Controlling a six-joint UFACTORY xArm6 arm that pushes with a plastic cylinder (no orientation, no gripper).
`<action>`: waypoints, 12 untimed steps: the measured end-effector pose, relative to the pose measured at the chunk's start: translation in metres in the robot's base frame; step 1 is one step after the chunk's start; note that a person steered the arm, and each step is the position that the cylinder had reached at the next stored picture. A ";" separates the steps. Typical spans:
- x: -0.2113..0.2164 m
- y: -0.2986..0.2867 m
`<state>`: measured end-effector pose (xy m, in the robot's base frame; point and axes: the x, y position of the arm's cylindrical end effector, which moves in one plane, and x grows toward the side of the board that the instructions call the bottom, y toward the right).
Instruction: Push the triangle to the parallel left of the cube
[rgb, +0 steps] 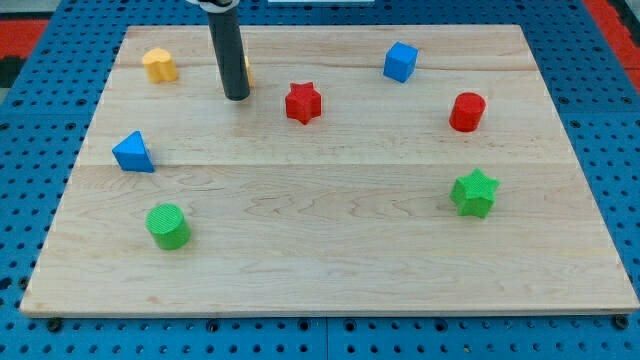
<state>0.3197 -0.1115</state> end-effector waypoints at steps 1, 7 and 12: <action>-0.013 0.011; 0.125 -0.110; 0.045 -0.121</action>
<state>0.3650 -0.2321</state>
